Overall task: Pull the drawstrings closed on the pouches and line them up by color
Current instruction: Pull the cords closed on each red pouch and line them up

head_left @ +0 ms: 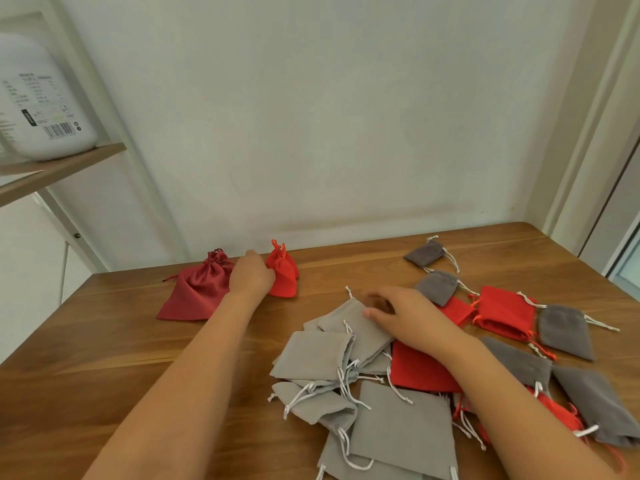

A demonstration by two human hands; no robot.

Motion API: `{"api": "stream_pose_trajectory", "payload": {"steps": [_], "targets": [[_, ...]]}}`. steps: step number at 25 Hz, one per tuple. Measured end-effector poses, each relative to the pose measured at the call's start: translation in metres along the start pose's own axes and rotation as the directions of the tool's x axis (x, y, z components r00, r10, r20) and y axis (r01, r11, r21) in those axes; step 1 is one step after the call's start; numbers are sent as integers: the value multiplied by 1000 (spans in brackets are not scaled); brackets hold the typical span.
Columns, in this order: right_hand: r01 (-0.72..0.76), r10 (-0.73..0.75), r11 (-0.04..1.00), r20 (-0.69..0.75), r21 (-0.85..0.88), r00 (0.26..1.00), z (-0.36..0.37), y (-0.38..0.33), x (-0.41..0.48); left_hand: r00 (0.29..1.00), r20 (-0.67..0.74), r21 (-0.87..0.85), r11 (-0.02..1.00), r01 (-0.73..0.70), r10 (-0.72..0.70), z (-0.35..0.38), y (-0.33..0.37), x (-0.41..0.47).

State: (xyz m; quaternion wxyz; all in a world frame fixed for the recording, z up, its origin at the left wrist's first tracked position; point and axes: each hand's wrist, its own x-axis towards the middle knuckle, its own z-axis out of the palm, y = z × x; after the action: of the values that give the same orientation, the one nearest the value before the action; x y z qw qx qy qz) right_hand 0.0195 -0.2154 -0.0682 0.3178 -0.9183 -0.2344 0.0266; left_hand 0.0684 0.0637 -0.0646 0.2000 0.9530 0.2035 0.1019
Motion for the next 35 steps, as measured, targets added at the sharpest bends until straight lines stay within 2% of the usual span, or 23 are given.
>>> {"api": "stream_pose_trajectory", "payload": {"steps": [2,4,6,7,10,12,15,17,18,20,22,25,27,30,32,35], "targets": [[-47,47,997,-1,61,999,-19,2,-3,995,-94,-59,998,-35,30,-11,12,-24],[-86,55,987,219,137,974,-41,2,-12,981,-73,-173,966,-190,180,-18,28,-61],[-115,99,993,470,6,877,-54,1,-21,938,25,-294,900,-323,345,-20,49,-111],[-116,153,988,520,-102,841,-55,0,-22,906,61,-322,867,-380,419,-16,55,-131],[-100,279,923,468,-371,839,-49,-4,-22,819,133,-319,806,-498,558,13,59,-162],[-97,280,916,445,-390,851,-48,-5,-20,791,209,-239,814,-530,576,31,56,-165],[-134,226,963,433,-232,873,-57,1,-18,798,274,-97,841,-532,537,42,53,-163],[-126,134,991,313,-45,940,-62,6,-17,789,283,-95,834,-543,546,43,52,-164],[-118,91,987,231,106,969,-64,6,-17,792,266,-161,835,-526,550,41,53,-166],[-75,33,894,104,442,994,-64,2,-18,841,208,-480,801,-357,499,29,54,-172],[-24,9,811,30,584,1000,-58,-8,-19,873,208,-773,621,-130,442,16,55,-174],[84,-44,811,-82,580,996,-36,-22,-14,888,120,-908,412,-83,444,9,53,-169],[154,-66,797,-169,584,983,-20,-30,-11,909,147,-954,300,26,389,10,53,-167],[155,-85,803,-147,575,986,-13,-32,-11,950,183,-975,171,142,254,12,51,-160],[121,-104,851,-60,511,993,-13,-28,-10,973,152,-980,157,125,173,10,46,-155],[94,-111,923,22,374,994,-7,-21,-5,990,97,-949,309,60,104,8,40,-150]]}}
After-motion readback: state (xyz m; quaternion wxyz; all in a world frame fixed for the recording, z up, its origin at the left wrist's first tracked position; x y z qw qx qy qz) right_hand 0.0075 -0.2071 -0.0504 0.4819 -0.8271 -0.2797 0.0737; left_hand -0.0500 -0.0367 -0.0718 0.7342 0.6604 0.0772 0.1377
